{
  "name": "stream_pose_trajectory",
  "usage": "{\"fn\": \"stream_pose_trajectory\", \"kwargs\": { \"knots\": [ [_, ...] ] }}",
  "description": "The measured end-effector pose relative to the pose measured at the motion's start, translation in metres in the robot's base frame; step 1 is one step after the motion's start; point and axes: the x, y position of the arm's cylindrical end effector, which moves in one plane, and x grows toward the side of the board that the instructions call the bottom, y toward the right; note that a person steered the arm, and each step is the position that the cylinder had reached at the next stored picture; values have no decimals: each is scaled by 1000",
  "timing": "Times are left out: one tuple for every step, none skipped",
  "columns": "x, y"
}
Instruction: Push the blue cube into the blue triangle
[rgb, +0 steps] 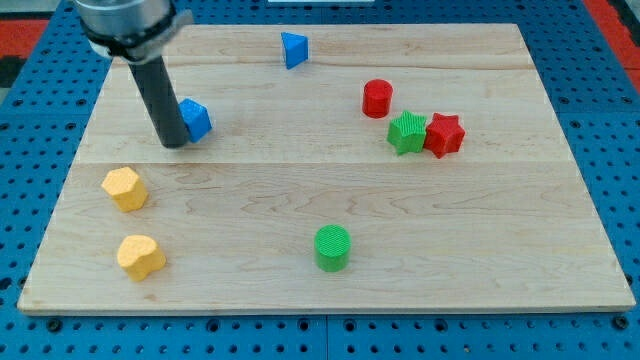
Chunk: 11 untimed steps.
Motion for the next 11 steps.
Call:
{"fn": "stream_pose_trajectory", "kwargs": {
  "knots": [
    [-30, 1],
    [-38, 49],
    [-62, 74],
    [-56, 109],
    [-39, 131],
    [-40, 140],
    [-48, 160],
    [-50, 196],
    [-68, 213],
    [-45, 199],
    [-60, 160]
  ]
}}
